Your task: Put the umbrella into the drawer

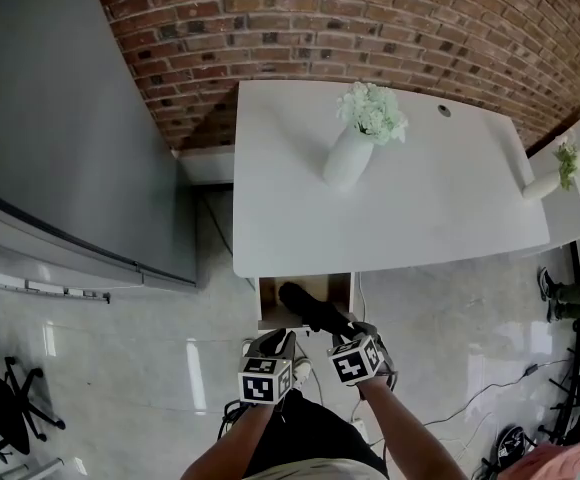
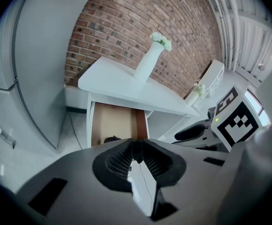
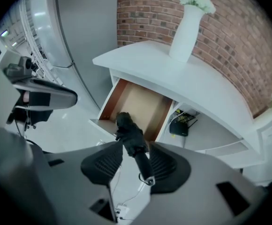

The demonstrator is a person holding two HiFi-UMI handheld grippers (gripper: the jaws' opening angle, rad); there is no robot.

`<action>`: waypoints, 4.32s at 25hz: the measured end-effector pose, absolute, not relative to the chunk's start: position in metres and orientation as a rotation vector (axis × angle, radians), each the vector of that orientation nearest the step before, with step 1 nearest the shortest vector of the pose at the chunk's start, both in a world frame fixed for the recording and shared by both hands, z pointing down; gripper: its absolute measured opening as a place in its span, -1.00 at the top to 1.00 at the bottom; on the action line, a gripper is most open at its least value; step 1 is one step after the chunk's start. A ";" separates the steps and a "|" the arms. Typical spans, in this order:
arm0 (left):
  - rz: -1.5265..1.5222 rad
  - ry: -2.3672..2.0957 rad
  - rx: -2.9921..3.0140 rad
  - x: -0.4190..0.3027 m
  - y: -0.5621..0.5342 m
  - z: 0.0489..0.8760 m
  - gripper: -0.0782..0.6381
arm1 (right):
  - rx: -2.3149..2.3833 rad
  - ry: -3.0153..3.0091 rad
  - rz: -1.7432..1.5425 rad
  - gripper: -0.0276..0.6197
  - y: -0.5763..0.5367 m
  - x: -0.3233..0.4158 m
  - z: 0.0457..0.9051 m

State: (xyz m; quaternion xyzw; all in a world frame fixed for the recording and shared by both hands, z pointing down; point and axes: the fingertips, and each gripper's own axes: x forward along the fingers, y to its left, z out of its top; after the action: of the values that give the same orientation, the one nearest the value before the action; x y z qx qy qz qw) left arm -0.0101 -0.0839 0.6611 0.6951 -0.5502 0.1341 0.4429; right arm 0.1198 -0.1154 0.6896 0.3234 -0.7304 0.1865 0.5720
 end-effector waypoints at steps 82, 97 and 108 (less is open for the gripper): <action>0.569 -1.065 1.825 -0.042 -0.060 0.643 0.74 | 0.737 -1.859 0.767 0.86 -0.045 0.033 0.659; 0.575 -1.060 1.818 -0.038 -0.059 0.645 0.74 | 0.679 -1.798 0.892 0.86 -0.022 0.039 0.670; 0.578 -1.051 1.817 -0.032 -0.057 0.646 0.74 | 0.705 -1.799 0.852 0.86 -0.029 0.047 0.671</action>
State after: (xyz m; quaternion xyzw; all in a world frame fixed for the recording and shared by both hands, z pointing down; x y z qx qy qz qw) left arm -0.0325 -0.0572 0.6457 0.7395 -0.4278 0.2353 0.4635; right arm 0.0473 -0.0286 0.6706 0.2906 -0.7413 0.3512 0.4926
